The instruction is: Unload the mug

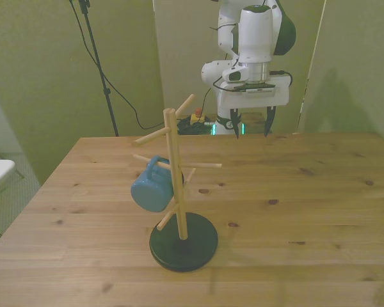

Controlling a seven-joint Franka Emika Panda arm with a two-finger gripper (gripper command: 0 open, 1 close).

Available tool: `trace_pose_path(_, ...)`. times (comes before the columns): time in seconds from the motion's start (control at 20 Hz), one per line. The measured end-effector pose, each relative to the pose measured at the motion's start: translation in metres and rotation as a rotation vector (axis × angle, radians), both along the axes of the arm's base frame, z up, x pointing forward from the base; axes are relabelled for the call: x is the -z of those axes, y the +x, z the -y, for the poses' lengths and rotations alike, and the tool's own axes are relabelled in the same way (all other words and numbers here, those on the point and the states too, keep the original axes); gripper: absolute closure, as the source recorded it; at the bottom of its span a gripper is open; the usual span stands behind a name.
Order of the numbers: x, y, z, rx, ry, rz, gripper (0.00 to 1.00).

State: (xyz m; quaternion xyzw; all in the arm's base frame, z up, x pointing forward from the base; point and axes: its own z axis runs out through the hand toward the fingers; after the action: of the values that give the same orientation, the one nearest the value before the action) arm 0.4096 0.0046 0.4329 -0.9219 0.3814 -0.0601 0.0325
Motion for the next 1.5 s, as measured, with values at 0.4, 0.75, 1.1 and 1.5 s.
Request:
trace_pose_path(0.4,-0.005,0.005,0.019,0.038,-0.026,0.103,0.0)
trace_pose_path(0.75,-0.009,0.006,0.075,0.179,-0.109,0.247,0.0)
trace_pose_path(1.1,-0.014,0.025,0.121,0.325,-0.167,0.428,0.0)
trace_pose_path(1.5,-0.013,0.076,0.159,0.397,-0.184,0.543,0.0)
